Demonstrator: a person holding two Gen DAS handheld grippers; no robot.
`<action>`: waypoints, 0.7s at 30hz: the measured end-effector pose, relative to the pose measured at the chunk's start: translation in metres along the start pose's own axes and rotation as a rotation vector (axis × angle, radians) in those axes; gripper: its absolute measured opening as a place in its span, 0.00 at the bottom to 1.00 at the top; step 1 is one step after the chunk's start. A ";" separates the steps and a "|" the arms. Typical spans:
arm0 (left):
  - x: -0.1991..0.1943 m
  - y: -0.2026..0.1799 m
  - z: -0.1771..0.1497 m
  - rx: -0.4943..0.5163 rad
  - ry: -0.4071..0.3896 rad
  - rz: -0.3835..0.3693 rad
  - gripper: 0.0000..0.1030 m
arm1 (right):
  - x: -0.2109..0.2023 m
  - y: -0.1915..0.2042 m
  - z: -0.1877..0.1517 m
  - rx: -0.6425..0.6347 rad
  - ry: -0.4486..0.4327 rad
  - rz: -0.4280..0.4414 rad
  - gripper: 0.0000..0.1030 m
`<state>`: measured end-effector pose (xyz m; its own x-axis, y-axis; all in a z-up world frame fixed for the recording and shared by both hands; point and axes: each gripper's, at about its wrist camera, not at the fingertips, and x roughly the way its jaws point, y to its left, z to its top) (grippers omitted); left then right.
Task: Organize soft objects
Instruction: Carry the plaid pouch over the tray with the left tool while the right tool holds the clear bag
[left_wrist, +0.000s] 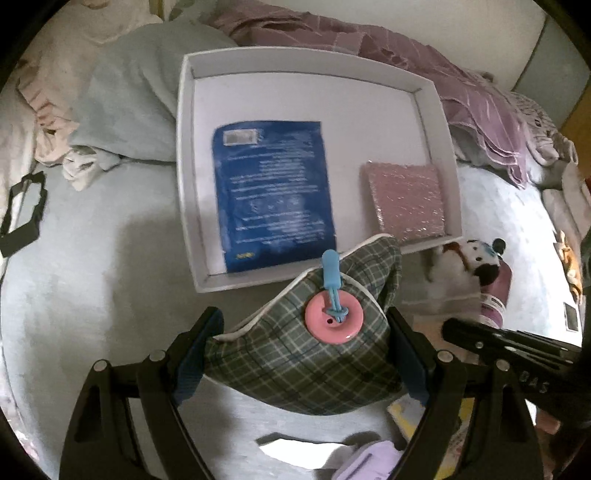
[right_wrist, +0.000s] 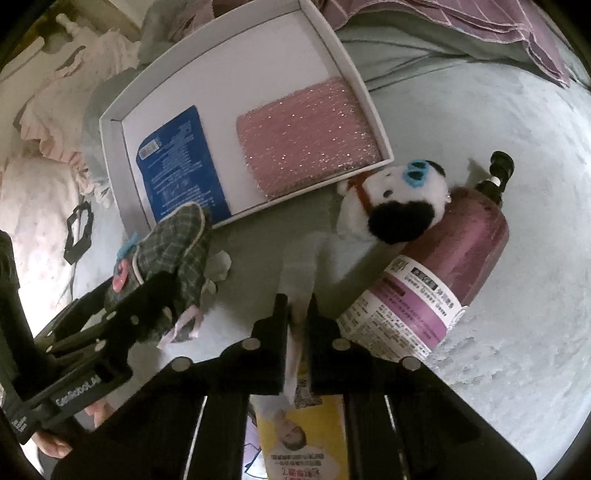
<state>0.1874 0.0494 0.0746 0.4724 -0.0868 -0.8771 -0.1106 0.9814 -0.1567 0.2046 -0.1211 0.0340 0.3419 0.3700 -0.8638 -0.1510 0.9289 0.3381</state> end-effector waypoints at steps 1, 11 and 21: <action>-0.001 0.002 0.000 -0.004 -0.003 -0.005 0.84 | -0.002 0.000 0.000 0.002 -0.009 0.010 0.08; -0.025 0.028 0.005 -0.099 -0.096 -0.153 0.84 | -0.051 0.008 0.016 0.095 -0.175 0.140 0.07; -0.033 0.044 0.010 -0.114 -0.296 -0.097 0.84 | -0.023 0.005 0.028 0.156 -0.217 0.238 0.07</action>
<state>0.1762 0.0975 0.1010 0.7171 -0.1091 -0.6883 -0.1419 0.9441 -0.2975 0.2216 -0.1246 0.0657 0.5060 0.5551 -0.6602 -0.1124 0.8013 0.5876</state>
